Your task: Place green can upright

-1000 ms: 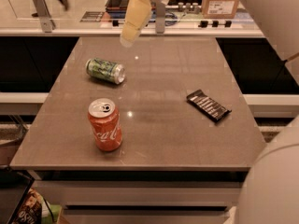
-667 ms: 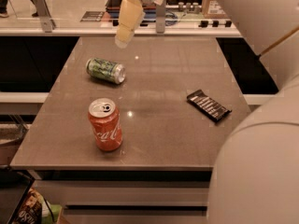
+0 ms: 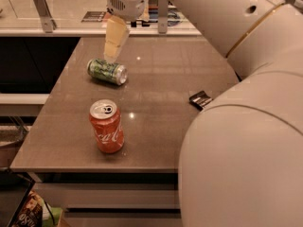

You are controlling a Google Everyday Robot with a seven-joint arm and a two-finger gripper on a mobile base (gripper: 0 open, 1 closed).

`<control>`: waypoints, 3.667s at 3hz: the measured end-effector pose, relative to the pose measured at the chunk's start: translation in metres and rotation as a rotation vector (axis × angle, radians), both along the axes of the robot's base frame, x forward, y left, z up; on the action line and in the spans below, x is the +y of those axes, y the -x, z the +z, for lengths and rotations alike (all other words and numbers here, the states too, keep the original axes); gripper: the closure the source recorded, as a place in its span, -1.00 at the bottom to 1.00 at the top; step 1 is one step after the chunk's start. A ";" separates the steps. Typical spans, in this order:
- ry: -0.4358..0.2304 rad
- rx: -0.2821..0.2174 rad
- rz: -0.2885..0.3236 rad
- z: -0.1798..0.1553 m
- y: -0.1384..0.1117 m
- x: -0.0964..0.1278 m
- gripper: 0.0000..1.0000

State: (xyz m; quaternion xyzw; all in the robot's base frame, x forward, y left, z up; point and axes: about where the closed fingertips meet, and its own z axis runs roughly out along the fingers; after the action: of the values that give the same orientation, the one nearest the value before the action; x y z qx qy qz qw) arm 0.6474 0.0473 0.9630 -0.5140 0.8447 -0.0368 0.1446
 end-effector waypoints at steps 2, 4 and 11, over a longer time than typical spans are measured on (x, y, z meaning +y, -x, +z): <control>-0.001 0.093 0.054 -0.047 -0.001 0.036 -1.00; 0.016 0.152 0.119 -0.073 -0.010 0.073 -1.00; 0.008 0.192 0.019 -0.115 -0.028 0.086 -0.65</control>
Offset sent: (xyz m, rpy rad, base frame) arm -0.0088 0.0460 -0.0657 -0.0327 0.1772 0.0815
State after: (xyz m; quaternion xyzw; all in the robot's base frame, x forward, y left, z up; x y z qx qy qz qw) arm 0.6759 0.1332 0.8479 -0.5238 0.8495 0.0107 0.0614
